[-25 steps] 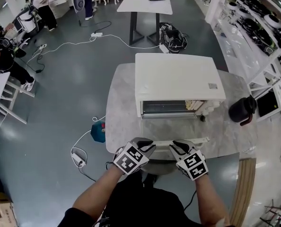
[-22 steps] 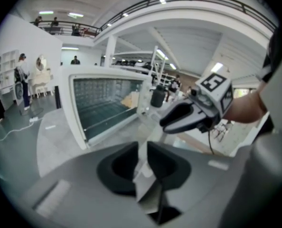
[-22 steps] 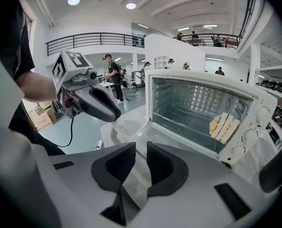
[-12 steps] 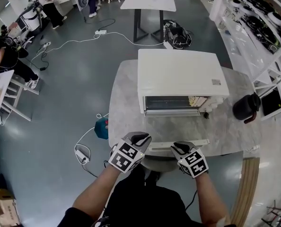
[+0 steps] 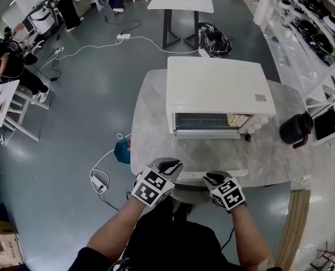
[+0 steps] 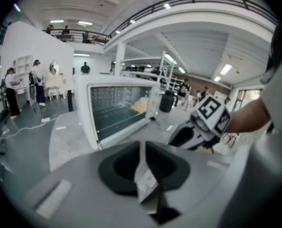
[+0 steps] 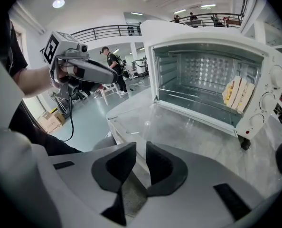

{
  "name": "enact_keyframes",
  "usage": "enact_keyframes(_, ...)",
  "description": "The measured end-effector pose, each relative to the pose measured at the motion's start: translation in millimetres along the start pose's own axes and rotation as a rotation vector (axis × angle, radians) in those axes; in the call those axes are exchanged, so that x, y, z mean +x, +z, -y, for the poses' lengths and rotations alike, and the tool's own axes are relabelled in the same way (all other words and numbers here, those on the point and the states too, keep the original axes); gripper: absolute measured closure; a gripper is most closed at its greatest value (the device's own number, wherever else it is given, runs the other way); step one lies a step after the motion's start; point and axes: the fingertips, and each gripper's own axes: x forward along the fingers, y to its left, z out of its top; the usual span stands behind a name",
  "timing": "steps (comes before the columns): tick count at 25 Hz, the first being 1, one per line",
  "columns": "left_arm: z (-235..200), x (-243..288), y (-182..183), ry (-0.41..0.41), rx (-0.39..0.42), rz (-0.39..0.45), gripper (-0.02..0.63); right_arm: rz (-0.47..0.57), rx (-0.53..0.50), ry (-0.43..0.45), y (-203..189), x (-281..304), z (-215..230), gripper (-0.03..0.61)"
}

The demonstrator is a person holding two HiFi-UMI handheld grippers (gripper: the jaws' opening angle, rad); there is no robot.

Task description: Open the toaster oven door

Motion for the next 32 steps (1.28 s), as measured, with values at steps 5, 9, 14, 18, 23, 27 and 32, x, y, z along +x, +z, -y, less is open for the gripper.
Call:
enact_keyframes(5, -2, -3, -4, 0.012, -0.018, -0.004, 0.572, -0.029, 0.019, 0.007, -12, 10, 1, 0.526)
enact_keyframes(9, -3, -3, -8, 0.018, -0.029, -0.009, 0.572, -0.049, 0.038, 0.008, -21, 18, 2, 0.534)
enact_keyframes(14, -1, -4, -12, 0.016, -0.031, -0.022, 0.574, -0.057, 0.072, -0.010, -27, 25, 11, 0.538)
enact_keyframes(18, 1, -8, -14, 0.018, -0.030, -0.035, 0.574, -0.056, 0.102, -0.016, -28, 27, 17, 0.541)
enact_keyframes(23, 0, -8, -11, 0.023, -0.037, -0.032, 0.574, -0.049, 0.106, -0.011, -27, 25, 18, 0.541)
enact_keyframes(27, 0, -12, -5, 0.033, -0.037, -0.015, 0.575, 0.000, 0.106, -0.020, -15, 10, 18, 0.543)
enact_keyframes(32, 1, -18, 12, 0.048, -0.037, 0.034, 0.576, 0.073, 0.100, -0.067, 5, -23, 29, 0.545)
